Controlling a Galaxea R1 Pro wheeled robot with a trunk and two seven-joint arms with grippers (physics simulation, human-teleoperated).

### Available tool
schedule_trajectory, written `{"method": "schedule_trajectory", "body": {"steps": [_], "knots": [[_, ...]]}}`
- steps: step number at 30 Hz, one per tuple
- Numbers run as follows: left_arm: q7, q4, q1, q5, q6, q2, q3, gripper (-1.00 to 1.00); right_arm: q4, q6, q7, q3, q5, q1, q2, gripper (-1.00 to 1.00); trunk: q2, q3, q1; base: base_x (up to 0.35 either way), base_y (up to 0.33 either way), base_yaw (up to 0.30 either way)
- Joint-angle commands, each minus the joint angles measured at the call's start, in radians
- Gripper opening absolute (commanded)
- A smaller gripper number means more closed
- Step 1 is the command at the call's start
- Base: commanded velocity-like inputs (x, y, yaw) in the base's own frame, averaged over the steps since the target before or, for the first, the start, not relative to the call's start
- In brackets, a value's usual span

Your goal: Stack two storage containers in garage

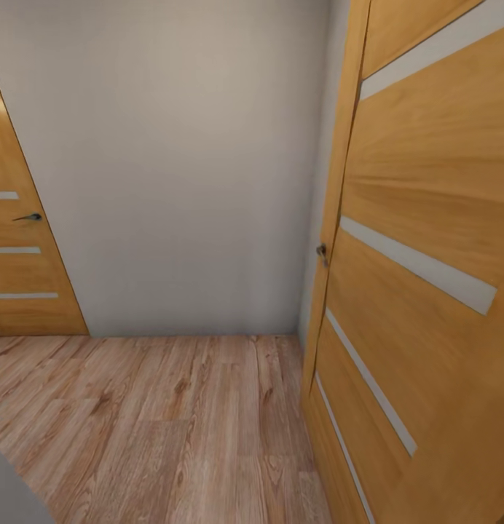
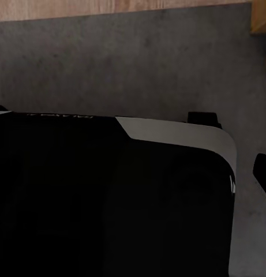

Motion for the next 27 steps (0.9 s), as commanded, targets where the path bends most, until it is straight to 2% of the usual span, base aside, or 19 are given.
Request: {"method": "schedule_trajectory", "body": {"steps": [1,27], "knots": [[-0.004,0.001,-0.001,-0.005,-0.003,0.000,0.008,1.00,0.001,-0.003,0.005,-0.004,0.001,-0.001,0.000,1.00,-0.001,-0.001,0.000,0.052,0.000,0.000],[-0.005,0.001,-0.001,-0.005,-0.003,0.000,0.008,1.00,0.001,-0.003,0.004,-0.004,0.001,-0.001,0.000,1.00,-0.001,-0.001,0.000,0.047,0.000,0.000]]}}
